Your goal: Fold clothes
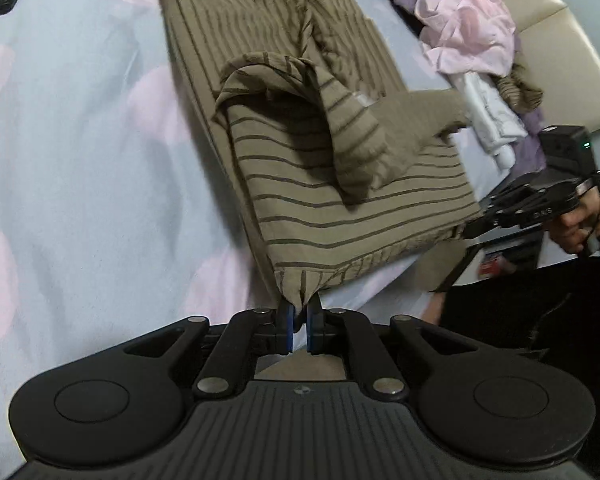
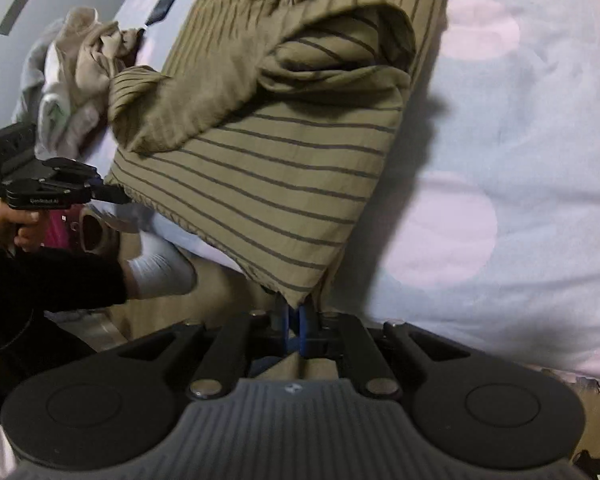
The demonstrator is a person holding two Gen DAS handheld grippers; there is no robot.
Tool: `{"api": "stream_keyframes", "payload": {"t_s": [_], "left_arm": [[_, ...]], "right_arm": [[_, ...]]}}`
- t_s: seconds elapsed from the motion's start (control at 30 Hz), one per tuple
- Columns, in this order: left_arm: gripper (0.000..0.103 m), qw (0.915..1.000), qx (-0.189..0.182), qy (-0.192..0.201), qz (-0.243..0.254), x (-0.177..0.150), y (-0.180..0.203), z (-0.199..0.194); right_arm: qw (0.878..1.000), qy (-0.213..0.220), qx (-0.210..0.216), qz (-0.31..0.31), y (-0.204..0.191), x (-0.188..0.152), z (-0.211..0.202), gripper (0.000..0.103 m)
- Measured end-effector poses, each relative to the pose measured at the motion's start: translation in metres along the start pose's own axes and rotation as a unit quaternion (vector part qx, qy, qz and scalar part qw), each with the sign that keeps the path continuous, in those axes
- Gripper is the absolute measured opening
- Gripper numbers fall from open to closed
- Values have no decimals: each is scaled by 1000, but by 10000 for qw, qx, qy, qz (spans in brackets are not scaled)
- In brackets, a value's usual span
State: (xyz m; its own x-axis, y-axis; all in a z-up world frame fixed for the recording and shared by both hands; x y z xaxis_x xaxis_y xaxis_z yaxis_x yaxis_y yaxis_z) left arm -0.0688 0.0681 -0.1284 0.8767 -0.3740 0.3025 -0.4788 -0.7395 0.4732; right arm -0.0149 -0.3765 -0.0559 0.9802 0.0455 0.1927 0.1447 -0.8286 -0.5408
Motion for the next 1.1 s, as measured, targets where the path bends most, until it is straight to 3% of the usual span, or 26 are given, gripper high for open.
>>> {"api": "stream_keyframes", "payload": {"t_s": [0.17, 0.27, 0.37, 0.53, 0.63, 0.73, 0.8, 0.87, 0.93, 1.03, 1.1], "left_arm": [[13, 9975, 458, -280, 453, 1, 6, -17], [13, 9972, 499, 33, 559, 12, 11, -33], [13, 9967, 26, 338, 741, 29, 25, -38], [19, 9946, -186, 218, 1001, 58, 45, 2], [19, 9955, 172, 470, 801, 82, 39, 18], [19, 9916, 471, 1134, 416, 98, 27, 10], [19, 9883, 682, 1329, 309, 101, 21, -1], [19, 9868, 879, 1308, 369, 100, 15, -12], [19, 9868, 1061, 1151, 418, 95, 14, -15], [24, 9900, 1110, 794, 362, 77, 11, -12], [28, 9927, 1013, 564, 339, 58, 10, -13]], "right_arm": [[9993, -20, -323, -164, -3, -8, 1, 38], [9983, -32, -517, -262, -4, -13, 2, 38], [9987, 173, -444, -203, -8, 3, 2, 38], [9983, 166, -525, -180, -21, 24, 30, 38], [9972, 406, -600, -165, -31, 37, 44, 38], [9929, 991, -647, -154, -35, 48, 33, 38], [9902, 1276, -562, -86, -35, 52, 22, 38], [9895, 1372, -460, 41, -30, 53, 11, 38], [9916, 1203, -436, 200, -22, 49, 7, 41], [9947, 857, -393, 405, -11, 29, 8, 55], [9954, 734, -407, 467, -6, 12, 8, 59]]}}
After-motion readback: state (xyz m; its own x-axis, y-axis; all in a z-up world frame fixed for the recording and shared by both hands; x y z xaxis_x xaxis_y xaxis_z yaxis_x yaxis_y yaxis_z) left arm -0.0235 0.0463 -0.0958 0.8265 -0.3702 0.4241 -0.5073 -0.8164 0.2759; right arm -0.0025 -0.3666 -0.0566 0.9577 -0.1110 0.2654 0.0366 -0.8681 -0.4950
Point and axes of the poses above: each gripper's, at about its wrist camera, not at the fingertips, and z roughly the way its jaws point, y to its right, x to its top, the point moved 1 cm from there along z, roughly the way its jaws point, and after that the axes turned 7 degrees about z, right-handed, at the moved point
